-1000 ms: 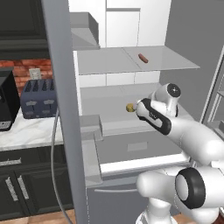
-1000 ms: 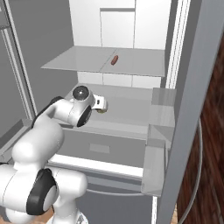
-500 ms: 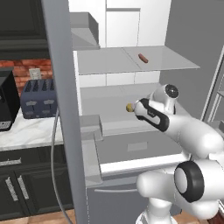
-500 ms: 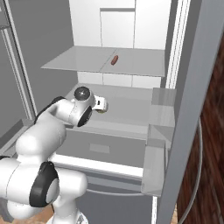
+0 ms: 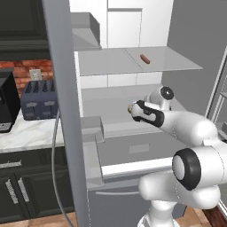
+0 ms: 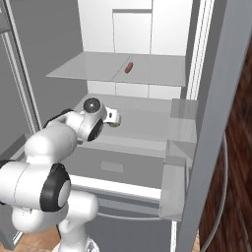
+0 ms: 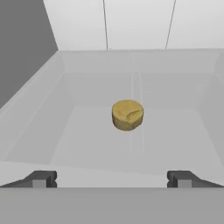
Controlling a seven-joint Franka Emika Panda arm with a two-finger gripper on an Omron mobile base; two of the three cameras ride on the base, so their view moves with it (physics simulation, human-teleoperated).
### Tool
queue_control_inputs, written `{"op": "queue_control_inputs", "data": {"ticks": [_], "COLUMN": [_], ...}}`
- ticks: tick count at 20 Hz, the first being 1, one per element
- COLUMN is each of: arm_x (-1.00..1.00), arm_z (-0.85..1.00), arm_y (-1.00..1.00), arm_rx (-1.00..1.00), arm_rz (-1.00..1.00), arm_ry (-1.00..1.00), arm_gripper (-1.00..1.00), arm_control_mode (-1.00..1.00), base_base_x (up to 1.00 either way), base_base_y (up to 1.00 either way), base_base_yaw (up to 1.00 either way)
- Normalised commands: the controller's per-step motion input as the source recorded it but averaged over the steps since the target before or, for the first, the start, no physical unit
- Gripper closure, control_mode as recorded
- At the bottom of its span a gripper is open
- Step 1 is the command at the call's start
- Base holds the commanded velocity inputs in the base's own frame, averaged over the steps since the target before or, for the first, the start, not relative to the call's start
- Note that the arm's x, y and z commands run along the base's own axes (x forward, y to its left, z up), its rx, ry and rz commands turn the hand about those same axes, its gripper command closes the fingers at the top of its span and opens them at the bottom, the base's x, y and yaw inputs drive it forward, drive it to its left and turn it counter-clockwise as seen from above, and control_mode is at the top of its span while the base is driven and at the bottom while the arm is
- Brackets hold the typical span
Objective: Retrieve the sausage and cheese from the fridge and place them on the cutting board on the counter.
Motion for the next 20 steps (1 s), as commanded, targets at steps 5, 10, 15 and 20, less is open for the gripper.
{"op": "queue_control_inputs", "data": {"ticks": [5, 10, 15, 20], "arm_x": [0.12, 0.03, 0.02, 0.09], "arm_z": [0.0, -0.1, -0.15, -0.08], "arm_y": [0.0, 0.0, 0.0, 0.0], "arm_rx": [0.0, 0.0, 0.0, 0.0], "arm_rz": [-0.02, -0.03, -0.04, -0.03], "arm_ry": [0.0, 0.0, 0.0, 0.0], "arm_gripper": [-1.0, -1.0, -1.0, -1.0], "arm_control_mode": [-1.0, -1.0, -1.0, -1.0], "base_base_x": [0.0, 0.0, 0.0, 0.0], "base_base_y": [0.0, 0.0, 0.0, 0.0], "base_base_yaw": [0.0, 0.0, 0.0, 0.0]}}
